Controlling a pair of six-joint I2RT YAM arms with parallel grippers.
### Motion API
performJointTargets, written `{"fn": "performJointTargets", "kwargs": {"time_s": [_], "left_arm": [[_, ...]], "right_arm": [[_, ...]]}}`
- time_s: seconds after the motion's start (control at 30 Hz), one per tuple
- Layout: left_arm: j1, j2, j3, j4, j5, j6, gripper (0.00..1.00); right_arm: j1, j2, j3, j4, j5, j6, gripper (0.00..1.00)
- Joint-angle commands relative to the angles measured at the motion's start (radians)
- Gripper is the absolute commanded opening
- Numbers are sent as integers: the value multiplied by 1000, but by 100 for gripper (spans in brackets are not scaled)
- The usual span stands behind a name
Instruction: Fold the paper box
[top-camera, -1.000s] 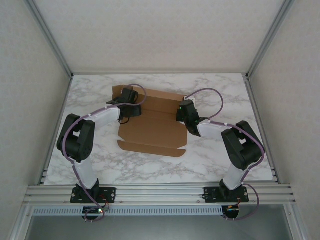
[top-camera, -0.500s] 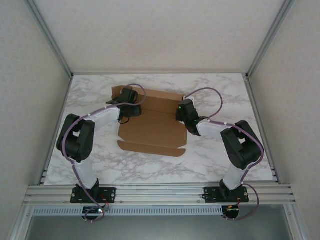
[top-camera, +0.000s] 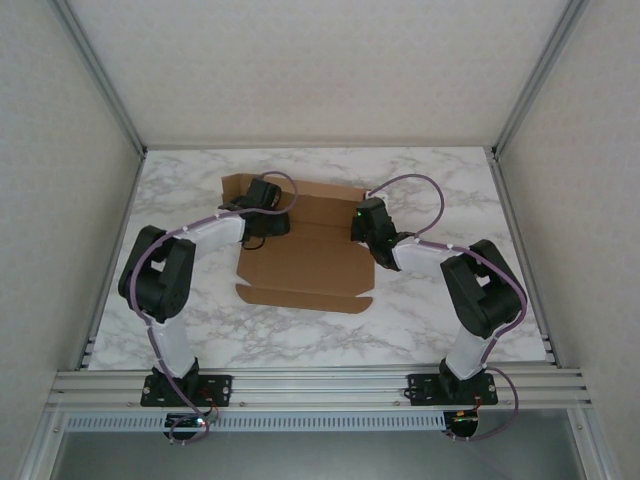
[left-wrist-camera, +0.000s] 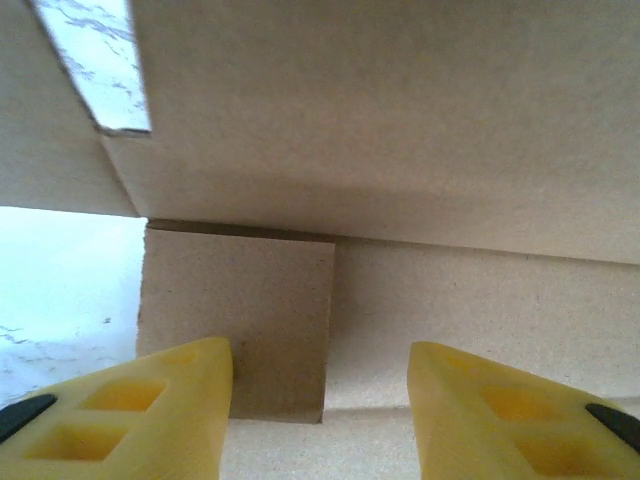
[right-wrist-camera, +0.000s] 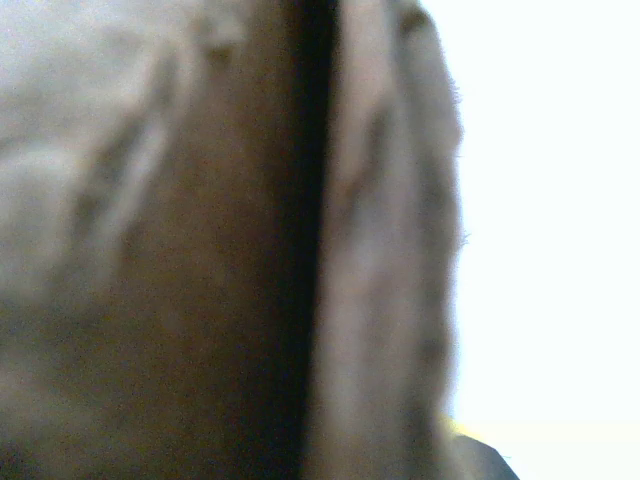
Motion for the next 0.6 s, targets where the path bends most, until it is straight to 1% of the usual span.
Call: {"fn": "performJointTargets", "kwargs": {"time_s": [0.0, 0.17, 0.33, 0.43, 0.57], "left_arm": [[1, 13, -17, 19, 54, -24, 49], [10, -85, -61, 36, 83, -30, 50], [10, -223, -198, 69, 105, -83, 51], [10, -309, -277, 62, 87, -110, 51], [17, -440, -350, 29, 43, -121, 51]], "right_arm": [[14, 40, 2, -82, -36, -4, 0], [1, 23, 26, -133, 13, 0, 0], [-3, -16, 49, -187, 93, -20, 0], [-5, -25, 62, -210, 115, -30, 0], [-16, -25, 63, -216, 104, -30, 0]]}}
